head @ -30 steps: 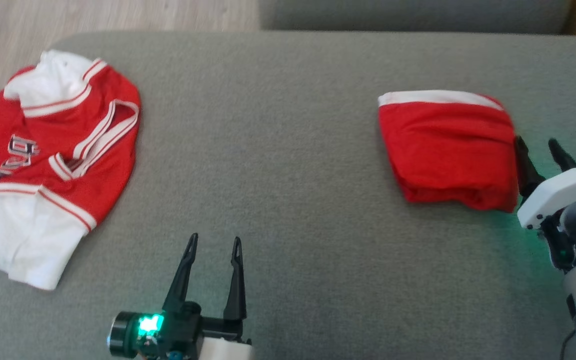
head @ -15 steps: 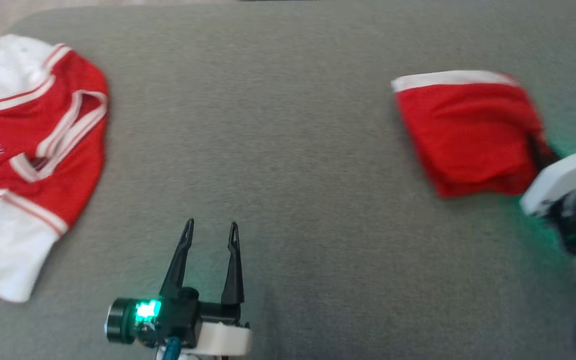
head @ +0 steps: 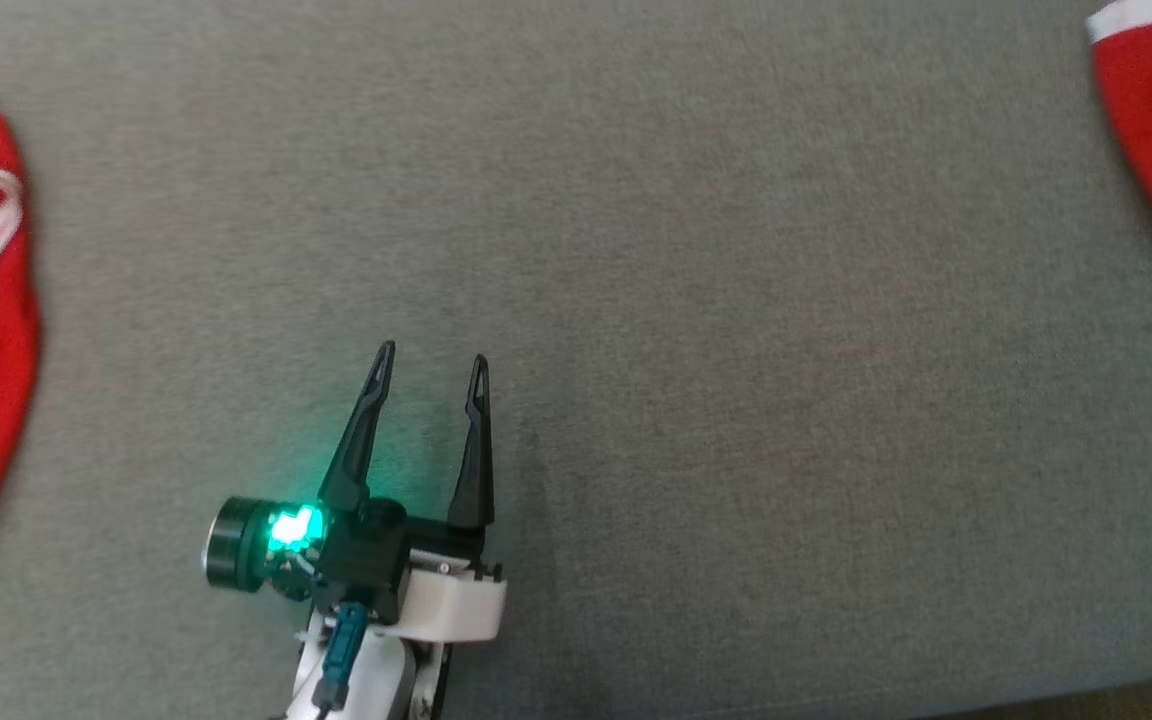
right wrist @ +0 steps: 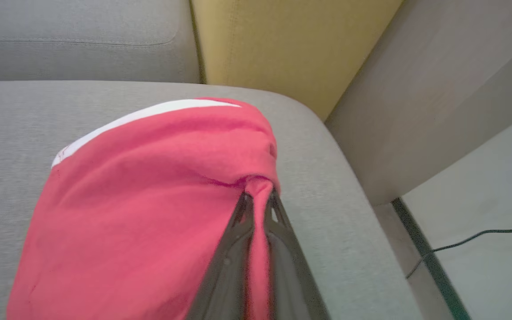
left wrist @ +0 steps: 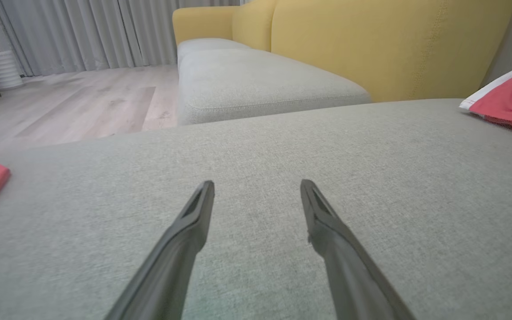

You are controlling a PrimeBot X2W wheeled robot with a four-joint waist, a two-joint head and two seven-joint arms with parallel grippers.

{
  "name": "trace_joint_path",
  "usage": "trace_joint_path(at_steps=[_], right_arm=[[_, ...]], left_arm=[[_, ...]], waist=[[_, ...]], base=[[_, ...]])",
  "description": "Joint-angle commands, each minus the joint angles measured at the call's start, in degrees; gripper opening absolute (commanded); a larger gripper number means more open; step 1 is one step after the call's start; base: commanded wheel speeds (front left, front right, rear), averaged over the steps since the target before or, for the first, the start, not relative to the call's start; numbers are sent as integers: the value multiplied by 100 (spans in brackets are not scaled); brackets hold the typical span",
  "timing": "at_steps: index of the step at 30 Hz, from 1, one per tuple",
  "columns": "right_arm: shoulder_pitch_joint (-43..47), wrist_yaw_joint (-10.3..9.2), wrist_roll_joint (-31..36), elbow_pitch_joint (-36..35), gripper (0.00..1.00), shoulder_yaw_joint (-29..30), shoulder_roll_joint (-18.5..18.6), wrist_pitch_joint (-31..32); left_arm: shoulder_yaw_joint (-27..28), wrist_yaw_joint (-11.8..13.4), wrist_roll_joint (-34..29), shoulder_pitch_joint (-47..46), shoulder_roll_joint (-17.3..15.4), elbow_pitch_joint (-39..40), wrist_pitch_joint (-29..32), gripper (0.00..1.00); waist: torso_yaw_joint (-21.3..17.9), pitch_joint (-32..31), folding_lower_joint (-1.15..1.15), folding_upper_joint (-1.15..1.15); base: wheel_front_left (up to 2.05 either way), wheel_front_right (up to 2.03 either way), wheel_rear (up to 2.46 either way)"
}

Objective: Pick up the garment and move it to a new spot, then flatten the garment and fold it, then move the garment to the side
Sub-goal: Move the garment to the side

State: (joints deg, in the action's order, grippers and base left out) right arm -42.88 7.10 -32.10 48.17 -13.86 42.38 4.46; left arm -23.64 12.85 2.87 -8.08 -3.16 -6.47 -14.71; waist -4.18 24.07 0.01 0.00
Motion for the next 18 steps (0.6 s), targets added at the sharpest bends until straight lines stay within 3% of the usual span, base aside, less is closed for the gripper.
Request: trace_joint_path(at_steps=[1, 3, 4, 5, 11, 17, 18], right_arm=[[-127, 39, 177, -169, 0, -27, 391, -100], [-238, 39, 383, -152, 6, -10, 524, -158], [-294, 39, 494, -108, 59, 36, 569, -209], [-355, 39, 635, -57, 100, 95, 603, -293], [-498, 39, 1517, 251, 100, 462, 437, -824], [-67, 39, 1620, 195, 100, 665, -586, -1303], [-67, 39, 1620, 195, 100, 665, -586, -1303]], left_arm=[[170, -15, -83, -140, 16, 151, -29, 100], [151, -27, -87, -201, 18, 128, -29, 100], [140, -30, -85, -228, 18, 115, -29, 100], [125, -32, -81, -252, 19, 100, -29, 100], [93, -22, 22, -278, 23, 50, -29, 100], [201, 31, 179, 3, 26, -4, -29, 100], [201, 31, 179, 3, 26, -4, -29, 100]], waist=[[-177, 224, -1, 0], [-196, 275, -1, 0], [-196, 287, -1, 0], [-189, 293, -1, 0], [-59, 62, -1, 0], [81, -642, -1, 0], [81, -642, -1, 0]], base=[[0, 0, 0], [0, 0, 0], [0, 0, 0], [0, 0, 0], [0, 0, 0], [0, 0, 0], [0, 0, 0]])
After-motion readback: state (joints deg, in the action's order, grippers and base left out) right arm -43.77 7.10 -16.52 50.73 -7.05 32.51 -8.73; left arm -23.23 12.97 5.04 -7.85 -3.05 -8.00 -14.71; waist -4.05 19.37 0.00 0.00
